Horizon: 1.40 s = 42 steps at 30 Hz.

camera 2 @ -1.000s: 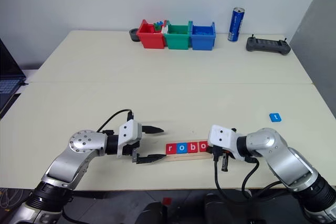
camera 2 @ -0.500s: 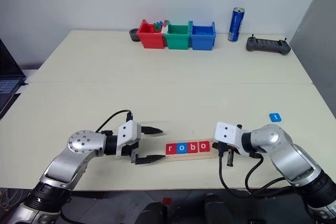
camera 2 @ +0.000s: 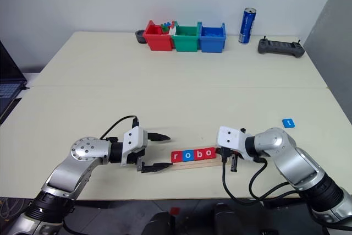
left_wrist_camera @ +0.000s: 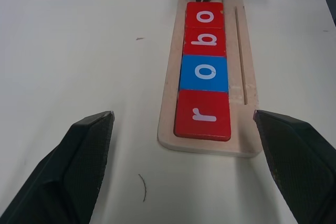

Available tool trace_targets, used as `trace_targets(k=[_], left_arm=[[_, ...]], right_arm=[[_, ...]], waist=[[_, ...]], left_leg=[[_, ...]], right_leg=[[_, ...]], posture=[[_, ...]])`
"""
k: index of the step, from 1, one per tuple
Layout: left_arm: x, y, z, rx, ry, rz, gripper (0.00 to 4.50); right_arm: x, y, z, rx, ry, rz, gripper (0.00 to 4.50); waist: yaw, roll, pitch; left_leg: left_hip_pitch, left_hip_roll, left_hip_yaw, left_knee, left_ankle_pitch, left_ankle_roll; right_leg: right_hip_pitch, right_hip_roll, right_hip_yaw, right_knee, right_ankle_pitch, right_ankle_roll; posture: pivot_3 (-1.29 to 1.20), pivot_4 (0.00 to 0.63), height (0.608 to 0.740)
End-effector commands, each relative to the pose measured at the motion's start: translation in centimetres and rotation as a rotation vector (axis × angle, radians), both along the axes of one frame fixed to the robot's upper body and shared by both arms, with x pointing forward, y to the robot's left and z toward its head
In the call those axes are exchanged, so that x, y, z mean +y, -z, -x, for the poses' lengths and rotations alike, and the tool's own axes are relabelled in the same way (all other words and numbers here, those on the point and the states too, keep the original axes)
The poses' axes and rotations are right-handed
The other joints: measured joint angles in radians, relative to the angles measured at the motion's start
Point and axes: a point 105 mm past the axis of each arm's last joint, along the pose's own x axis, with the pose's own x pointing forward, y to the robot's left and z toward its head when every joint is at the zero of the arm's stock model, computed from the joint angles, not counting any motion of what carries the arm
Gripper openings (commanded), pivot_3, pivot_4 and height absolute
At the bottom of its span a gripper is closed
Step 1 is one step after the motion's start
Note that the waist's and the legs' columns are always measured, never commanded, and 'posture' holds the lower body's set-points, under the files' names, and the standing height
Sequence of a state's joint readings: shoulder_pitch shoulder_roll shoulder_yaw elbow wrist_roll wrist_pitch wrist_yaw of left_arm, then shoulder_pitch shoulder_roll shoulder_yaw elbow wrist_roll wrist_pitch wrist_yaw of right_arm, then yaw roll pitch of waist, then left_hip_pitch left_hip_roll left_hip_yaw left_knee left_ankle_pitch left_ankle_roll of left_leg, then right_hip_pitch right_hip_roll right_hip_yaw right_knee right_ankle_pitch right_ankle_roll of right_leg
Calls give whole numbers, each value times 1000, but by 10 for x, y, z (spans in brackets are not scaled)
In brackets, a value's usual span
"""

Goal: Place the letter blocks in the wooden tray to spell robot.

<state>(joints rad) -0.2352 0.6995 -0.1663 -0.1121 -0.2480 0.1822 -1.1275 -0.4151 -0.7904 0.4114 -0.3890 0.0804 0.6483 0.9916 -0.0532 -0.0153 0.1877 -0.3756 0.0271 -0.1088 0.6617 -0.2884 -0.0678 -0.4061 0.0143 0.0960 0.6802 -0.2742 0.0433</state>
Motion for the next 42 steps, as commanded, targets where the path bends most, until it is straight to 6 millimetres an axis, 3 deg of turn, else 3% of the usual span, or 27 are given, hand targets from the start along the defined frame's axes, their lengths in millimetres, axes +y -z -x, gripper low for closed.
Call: trace_targets(k=[1,7,9,14,21,25,29,33,37,40,42], left_arm=[[0,-7,0,-37,11,7,4500],[-1,-7,0,-40,13,9,4500],[-2,-7,1,-41,14,11,4500],[-3,-8,3,-40,18,20,4500],[-7,-12,5,-34,31,39,4500],[-8,-14,5,-29,39,43,4500],[-8,-14,4,-30,50,35,4500],[-10,-18,3,-26,43,56,4500],[-10,-21,3,-26,25,63,4500],[-8,-18,6,-31,26,34,4500],[-8,-18,6,-31,25,33,4500]], right_arm=[[7,-14,0,-49,-33,-16,94],[-7,-15,0,-58,-5,22,94],[-17,-21,-2,-62,44,3,459],[-59,-47,-21,-150,349,-151,2025],[-162,-52,-40,-353,960,-282,4473],[-189,-47,-48,-372,1105,-330,4473],[-210,-30,-70,-321,1207,-373,4473],[-210,-10,-81,-227,1229,-398,4473],[-216,3,-79,-173,1315,-392,4473],[-215,13,-69,-124,1348,-393,3906],[-211,17,-63,-96,1361,-408,3228]], waist=[[0,0,0],[0,0,0],[0,0,0],[4,0,0],[5,-1,0],[0,0,0],[-10,0,0],[-9,0,0],[-8,0,0],[-7,0,-1],[-4,0,-1]], left_leg=[[0,0,0,0,0,0],[0,0,0,0,0,0],[0,0,0,0,0,0],[0,0,0,0,0,0],[-1,0,1,0,0,0],[0,0,1,0,0,0],[1,0,3,-1,0,0],[1,0,3,-1,0,0],[1,0,2,-1,0,0],[1,0,2,-1,0,0],[1,0,1,-1,0,0]], right_leg=[[0,0,0,0,0,0],[0,0,0,0,0,0],[0,0,0,0,0,0],[0,0,0,0,0,0],[0,0,1,0,0,0],[0,0,1,1,0,0],[0,0,2,1,0,0],[0,0,3,1,0,-1],[0,0,2,1,0,-1],[1,0,2,1,0,-1],[1,0,2,1,0,-1]], posture=[[0,150,740],[0,150,740],[0,150,740],[0,150,740],[0,150,740],[0,150,740],[0,150,740],[0,150,740],[0,150,740],[0,150,740],[0,150,740]])
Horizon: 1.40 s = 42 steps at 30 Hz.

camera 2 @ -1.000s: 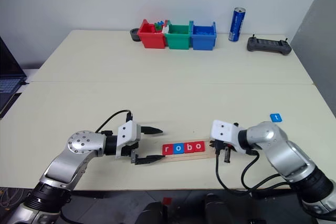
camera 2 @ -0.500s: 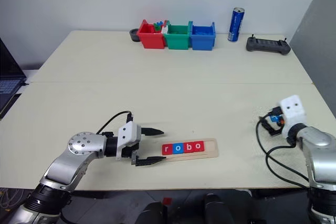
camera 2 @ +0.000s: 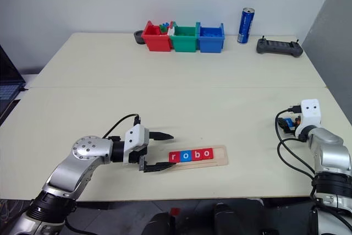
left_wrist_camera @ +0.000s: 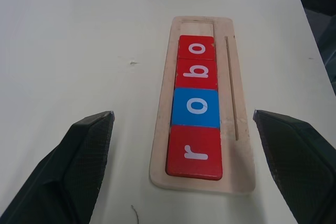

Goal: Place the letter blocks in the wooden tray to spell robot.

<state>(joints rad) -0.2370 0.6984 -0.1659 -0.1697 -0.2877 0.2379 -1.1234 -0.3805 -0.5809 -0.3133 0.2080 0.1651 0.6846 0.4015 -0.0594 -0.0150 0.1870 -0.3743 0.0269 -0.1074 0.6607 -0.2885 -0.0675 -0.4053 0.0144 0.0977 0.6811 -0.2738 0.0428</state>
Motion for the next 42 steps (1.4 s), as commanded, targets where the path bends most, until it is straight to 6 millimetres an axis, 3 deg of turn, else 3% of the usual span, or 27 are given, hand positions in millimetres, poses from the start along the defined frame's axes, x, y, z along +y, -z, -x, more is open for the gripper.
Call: trace_targets(k=[1,5,8,12,18,22,27,33,36,40,42], left_arm=[[0,-10,2,-45,5,-1,4500],[1,-10,2,-50,4,-10,4500],[2,-10,2,-51,7,-19,4500],[6,-7,0,-49,12,-27,4500],[8,-1,-1,-46,22,-32,4500],[9,2,0,-45,27,-34,4500],[7,2,0,-48,32,-32,4500],[5,-1,-2,-54,30,-32,4500],[5,-1,-2,-53,29,-33,4500],[5,0,-3,-56,28,-36,4500],[5,1,-3,-59,29,-40,4500]], right_arm=[[-3,15,15,65,49,-46,2855],[10,19,36,69,80,-124,1435],[24,19,50,58,91,-138,1448],[77,18,71,43,47,-165,1448],[133,23,98,57,24,-211,1448],[146,28,107,74,18,-217,1448],[142,32,101,52,55,-218,1448],[133,7,93,-95,108,-252,3499],[131,-19,87,-194,89,-249,4469],[121,-55,80,-311,15,-135,4469],[121,-60,77,-294,-139,-45,4469]], waist=[[5,0,0],[15,-1,-1],[16,0,-1],[14,0,-1],[-2,0,-1],[-2,0,-1],[-1,-1,-2],[-1,-1,-2],[0,0,-1],[0,1,-1],[0,1,-1]], left_leg=[[0,0,0,0,0,0],[-1,0,-1,0,0,0],[-1,0,-1,0,0,0],[0,1,-2,-1,0,0],[0,2,-1,-1,0,0],[0,2,-1,-1,0,0],[1,2,-1,-1,0,0],[0,2,0,-1,0,0],[0,2,0,-1,0,0],[-1,2,0,-1,0,0],[-1,2,0,-1,0,0]], right_leg=[[0,0,0,0,0,0],[0,0,-1,-1,0,0],[0,0,-1,-1,0,0],[0,1,-1,0,-1,0],[-1,2,-1,0,-3,2],[-1,2,-1,0,-4,3],[-1,2,-1,0,-4,4],[-1,1,-1,0,-4,4],[-1,1,-1,0,-4,4],[-2,1,-1,-1,-4,4],[-2,1,0,-1,-4,4]], posture=[[0,150,740],[0,150,740],[0,150,740],[0,150,740],[0,150,740],[0,150,740],[0,150,740],[0,150,740],[0,150,740],[0,150,740],[0,150,740]])
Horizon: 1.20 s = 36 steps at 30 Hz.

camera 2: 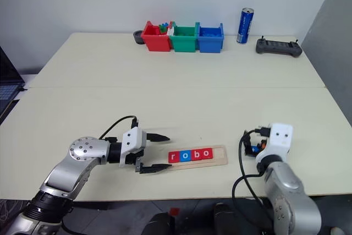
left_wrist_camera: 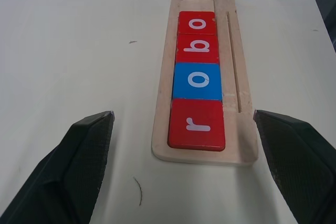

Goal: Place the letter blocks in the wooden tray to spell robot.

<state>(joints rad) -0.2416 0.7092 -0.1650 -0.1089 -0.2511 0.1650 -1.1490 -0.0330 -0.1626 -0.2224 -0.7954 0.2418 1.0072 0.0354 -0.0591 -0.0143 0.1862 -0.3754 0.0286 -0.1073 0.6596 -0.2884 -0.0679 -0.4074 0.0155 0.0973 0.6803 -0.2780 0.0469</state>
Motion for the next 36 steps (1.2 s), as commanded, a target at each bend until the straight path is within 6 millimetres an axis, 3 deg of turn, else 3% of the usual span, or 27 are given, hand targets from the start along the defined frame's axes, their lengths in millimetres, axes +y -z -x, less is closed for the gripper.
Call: trace_targets(k=[1,4,9,26,30,36], left_arm=[[-4,-4,0,-35,25,0,4500],[-5,-2,1,-34,30,4,4500],[-6,0,0,-32,35,4,4500],[-5,-5,0,-44,38,1,4500],[-2,-6,1,-43,32,-7,4500],[8,-7,1,-35,16,-19,4500]], right_arm=[[1,-11,3,-5,-239,109,4469],[-2,3,19,111,-546,214,4469],[-17,26,38,268,-853,372,4469],[-25,41,10,357,-1048,407,4469],[-22,46,8,365,-1068,402,3556],[-12,45,9,345,-1097,410,1445]], waist=[[0,0,0],[5,0,0],[5,-1,1],[4,-2,2],[4,-2,2],[4,-2,2]], left_leg=[[0,0,0,0,0,0],[-1,0,-1,0,0,0],[-1,-1,1,1,-1,1],[1,-1,0,2,-1,1],[1,-1,0,2,-1,1],[1,-1,0,2,-1,1]], right_leg=[[0,0,0,0,0,0],[0,0,-1,-1,0,0],[1,-1,0,-1,0,0],[2,0,0,0,3,-3],[2,0,0,0,3,-3],[2,0,0,0,3,-3]], posture=[[0,150,740],[0,150,740],[0,150,740],[0,150,740],[0,150,740],[0,150,740]])
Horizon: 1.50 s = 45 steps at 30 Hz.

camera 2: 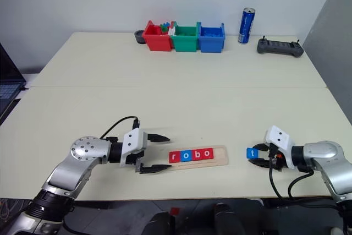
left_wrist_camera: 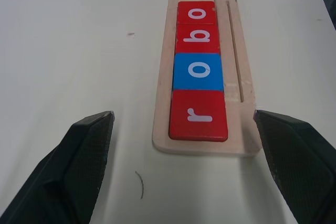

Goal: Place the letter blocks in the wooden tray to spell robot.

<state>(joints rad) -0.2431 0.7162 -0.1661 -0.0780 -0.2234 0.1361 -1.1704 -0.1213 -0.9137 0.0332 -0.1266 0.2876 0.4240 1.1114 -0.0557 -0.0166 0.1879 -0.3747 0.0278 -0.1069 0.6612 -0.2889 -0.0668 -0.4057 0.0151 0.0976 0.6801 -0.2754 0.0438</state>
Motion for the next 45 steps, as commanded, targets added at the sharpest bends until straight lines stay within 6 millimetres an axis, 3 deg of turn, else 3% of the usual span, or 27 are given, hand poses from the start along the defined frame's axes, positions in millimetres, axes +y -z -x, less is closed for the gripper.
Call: trace_targets(k=[1,7,14,21,38,39,45], left_arm=[[4,-13,3,-29,11,20,4500],[21,-8,10,-16,37,-28,4500],[19,-9,9,-21,47,-17,4500],[20,-9,10,-23,36,-21,4500],[23,-7,12,-31,14,-20,4500],[23,-6,12,-31,14,-20,4500],[21,-4,12,-35,15,-19,4500]], right_arm=[[10,-10,1,-44,-58,3,1456],[44,-27,1,-136,-191,49,1456],[82,-25,4,-134,-332,89,1456],[88,-20,-9,-137,-356,144,1456],[90,-15,-11,-88,-407,145,1456],[90,-15,-11,-86,-408,144,2190],[93,-26,-14,-103,-399,114,4214]], waist=[[0,0,0],[-3,1,0],[2,1,0],[2,1,1],[1,1,0],[1,1,0],[1,1,0]], left_leg=[[0,0,0,0,0,0],[1,0,0,0,0,0],[0,0,0,0,0,0],[-1,0,-1,0,0,0],[0,0,-1,0,0,0],[0,0,-1,0,0,0],[0,0,-1,0,0,0]], right_leg=[[0,0,0,0,0,0],[0,0,0,0,0,0],[0,0,-1,0,0,0],[0,0,-1,0,0,-1],[-1,0,-1,0,1,-1],[-1,0,-1,0,1,-1],[-1,0,-1,0,1,-1]], posture=[[0,150,740],[0,150,740],[0,150,740],[0,150,740],[0,150,740],[0,150,740],[0,150,740]])
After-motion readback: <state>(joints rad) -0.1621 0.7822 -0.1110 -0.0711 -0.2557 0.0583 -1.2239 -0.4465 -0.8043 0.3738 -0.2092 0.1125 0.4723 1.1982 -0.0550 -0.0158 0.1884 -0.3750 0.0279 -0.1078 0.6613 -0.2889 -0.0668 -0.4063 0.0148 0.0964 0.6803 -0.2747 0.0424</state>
